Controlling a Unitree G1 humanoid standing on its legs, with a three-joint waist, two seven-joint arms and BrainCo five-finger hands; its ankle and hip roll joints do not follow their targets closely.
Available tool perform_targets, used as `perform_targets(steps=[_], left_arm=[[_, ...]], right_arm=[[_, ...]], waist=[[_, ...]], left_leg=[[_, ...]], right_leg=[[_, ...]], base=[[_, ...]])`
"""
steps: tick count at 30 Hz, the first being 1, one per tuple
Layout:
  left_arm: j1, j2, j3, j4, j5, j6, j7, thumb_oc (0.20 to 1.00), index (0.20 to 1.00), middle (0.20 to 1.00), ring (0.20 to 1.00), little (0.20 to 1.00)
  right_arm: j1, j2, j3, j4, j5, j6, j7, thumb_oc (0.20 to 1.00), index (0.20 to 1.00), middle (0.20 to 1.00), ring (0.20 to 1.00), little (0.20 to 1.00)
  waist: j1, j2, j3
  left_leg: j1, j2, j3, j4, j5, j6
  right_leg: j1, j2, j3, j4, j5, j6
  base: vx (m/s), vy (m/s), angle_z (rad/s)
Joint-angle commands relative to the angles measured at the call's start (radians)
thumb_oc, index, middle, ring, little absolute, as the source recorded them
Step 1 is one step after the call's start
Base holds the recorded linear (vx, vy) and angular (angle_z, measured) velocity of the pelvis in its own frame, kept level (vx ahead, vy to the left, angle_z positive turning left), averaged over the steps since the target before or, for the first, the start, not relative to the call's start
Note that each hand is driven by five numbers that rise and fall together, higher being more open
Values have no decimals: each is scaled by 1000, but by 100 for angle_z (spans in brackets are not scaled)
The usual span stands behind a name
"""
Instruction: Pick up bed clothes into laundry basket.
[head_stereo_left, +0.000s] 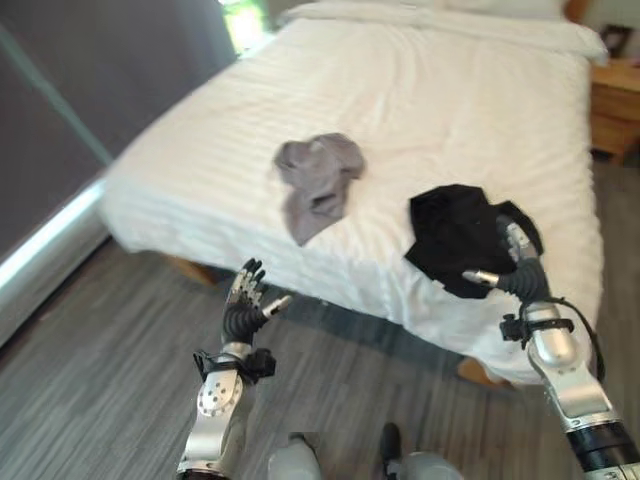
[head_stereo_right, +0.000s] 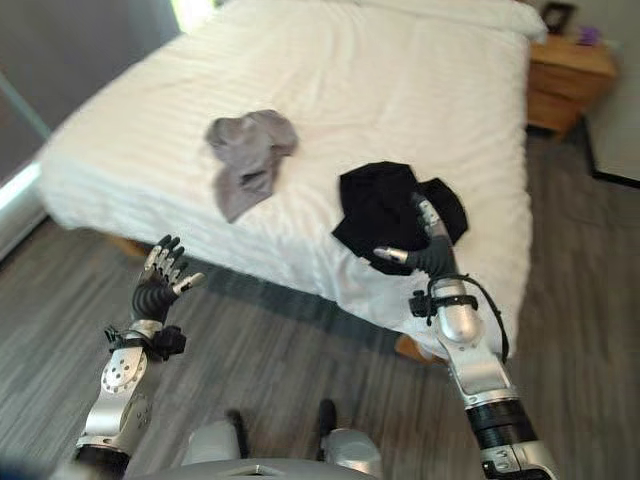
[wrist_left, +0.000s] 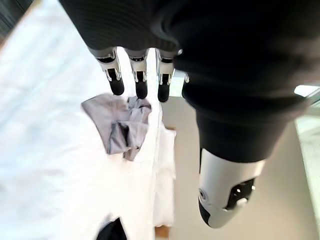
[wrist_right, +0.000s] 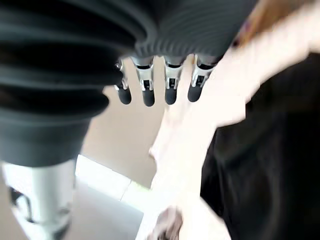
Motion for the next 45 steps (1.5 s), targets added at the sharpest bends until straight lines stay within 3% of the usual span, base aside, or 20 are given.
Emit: perform_targets(steps=[1, 6, 11, 12, 18, 19, 23, 24, 31, 32, 33, 38, 39, 41, 43, 45], left_arm=[[137, -2, 54, -178, 22, -69, 22, 1000, 1000, 1000, 1000, 1000], [182, -2, 32, -197, 25, -59, -6, 1000, 1000, 1000, 1000, 1000], [174, 51, -41, -205, -17, -45, -42, 1000, 1000, 1000, 1000, 1000], [168, 76, -54, -199, -34, -42, -48, 1000, 1000, 1000, 1000, 1000], [169, 133, -44, -203, -64, -46, -55, 1000, 1000, 1000, 1000, 1000], [168, 162, -34, -204, -86, -50, -56, 1000, 1000, 1000, 1000, 1000], [167, 180, -14, -207, -101, -59, -51, 1000, 1000, 1000, 1000, 1000], [171, 173, -6, -203, -122, -72, -58, 1000, 1000, 1000, 1000, 1000], [174, 163, -30, -198, -113, -82, -68, 1000, 1000, 1000, 1000, 1000], [169, 167, -34, -199, -112, -83, -71, 1000, 1000, 1000, 1000, 1000], [161, 171, -38, -198, -111, -85, -71, 1000, 1000, 1000, 1000, 1000], [132, 235, -18, -215, -13, -113, -48, 1000, 1000, 1000, 1000, 1000], [32, 246, -18, -202, 10, -95, 9, 1000, 1000, 1000, 1000, 1000], [-55, 251, -12, -164, 24, -87, 64, 1000, 1000, 1000, 1000, 1000], [-157, 297, 32, -111, 25, -96, 97, 1000, 1000, 1000, 1000, 1000], [-240, 369, 73, -101, 39, -111, 137, 1000, 1000, 1000, 1000, 1000]], right_arm=[[-91, -36, -62, -161, -189, -61, -83, 1000, 1000, 1000, 1000, 1000], [-43, -34, -62, -163, -259, -48, -100, 1000, 1000, 1000, 1000, 1000], [-130, -42, 125, 185, -301, 40, -88, 1000, 1000, 1000, 1000, 1000], [-201, -31, 176, 359, -302, 75, -105, 1000, 1000, 1000, 1000, 1000], [-340, -21, 230, 686, -300, 114, -146, 1000, 1000, 1000, 1000, 1000], [-397, -47, 232, 798, -294, 133, -156, 1000, 1000, 1000, 1000, 1000], [-457, -95, 205, 856, -267, 141, -184, 1000, 1000, 1000, 1000, 1000], [-481, -165, 195, 889, -271, 145, -195, 1000, 1000, 1000, 1000, 1000], [-499, -207, 222, 931, -315, 157, -204, 1000, 1000, 1000, 1000, 1000], [-507, -215, 240, 941, -329, 158, -198, 520, 520, 520, 520, 520], [-520, -221, 262, 956, -342, 157, -193, 200, 200, 200, 200, 200], [-529, -210, 311, 1017, -380, 161, -174, 200, 200, 200, 200, 200], [-520, -190, 276, 938, -326, 152, -180, 200, 200, 200, 200, 200], [-506, -200, 255, 867, -296, 151, -186, 200, 200, 200, 200, 200], [-472, -249, 199, 766, -252, 146, -183, 200, 200, 200, 200, 200], [-447, -366, 141, 595, -217, 129, -159, 200, 200, 200, 200, 200]], waist=[[87, 22, 30], [83, 39, -14], [126, 21, -35], [147, 17, -35], [185, 13, -25], [207, 25, -8], [217, 50, 13], [222, 65, 23], [224, 74, 42], [224, 73, 45], [224, 69, 48], [230, 62, 50], [201, 51, 45], [183, 45, 43], [166, 32, 33], [139, 15, 18]], left_leg=[[85, -27, -177, -112, 91, -10], [112, -11, -155, -139, 82, -20], [125, -29, -139, -139, 77, -10], [121, -39, -143, -139, 76, -4], [91, -58, -156, -139, 81, 5], [59, -70, -166, -139, 89, 5], [0, -87, -177, -139, 103, 1], [-43, -98, -180, -139, 110, -4], [-87, -98, -182, -139, 121, -6], [-93, -97, -181, -139, 122, -6], [-98, -95, -178, -139, 122, -7], [-101, -85, -163, -139, 116, -9], [-91, -77, -149, -139, 110, -9], [-82, -73, -141, -139, 104, -8], [-58, -71, -135, -139, 85, -8], [-38, -65, -123, -139, 72, -7]], right_leg=[[8, -73, 12, 12, -66, 141], [23, -64, 18, 12, -89, 132], [38, -88, 12, 12, -88, 140], [38, -93, 8, 12, -88, 142], [23, -105, -3, 12, -90, 150], [2, -113, -11, 12, -88, 156], [-45, -127, -31, 12, -81, 167], [-84, -137, -48, 12, -77, 175], [-123, -138, -46, 12, -77, 182], [-130, -137, -43, 12, -77, 183], [-138, -137, -42, 12, -74, 184], [-149, -133, -39, 12, -76, 189], [-147, -133, -33, 12, -75, 192], [-146, -134, -25, 12, -74, 192], [-135, -135, -21, 12, -80, 195], [-129, -139, -16, 12, -78, 202]], base=[[265, 143, -166], [151, 119, -92], [99, 95, 13], [75, 43, 17], [62, 14, 7], [1, 1, 14], [-63, 27, 29], [-12, 24, 31], [11, 2, 9], [0, 0, 0], [0, 0, 0], [20, 1, -4], [36, 10, -2], [40, 21, -11], [77, 19, -12], [67, 20, -9]])
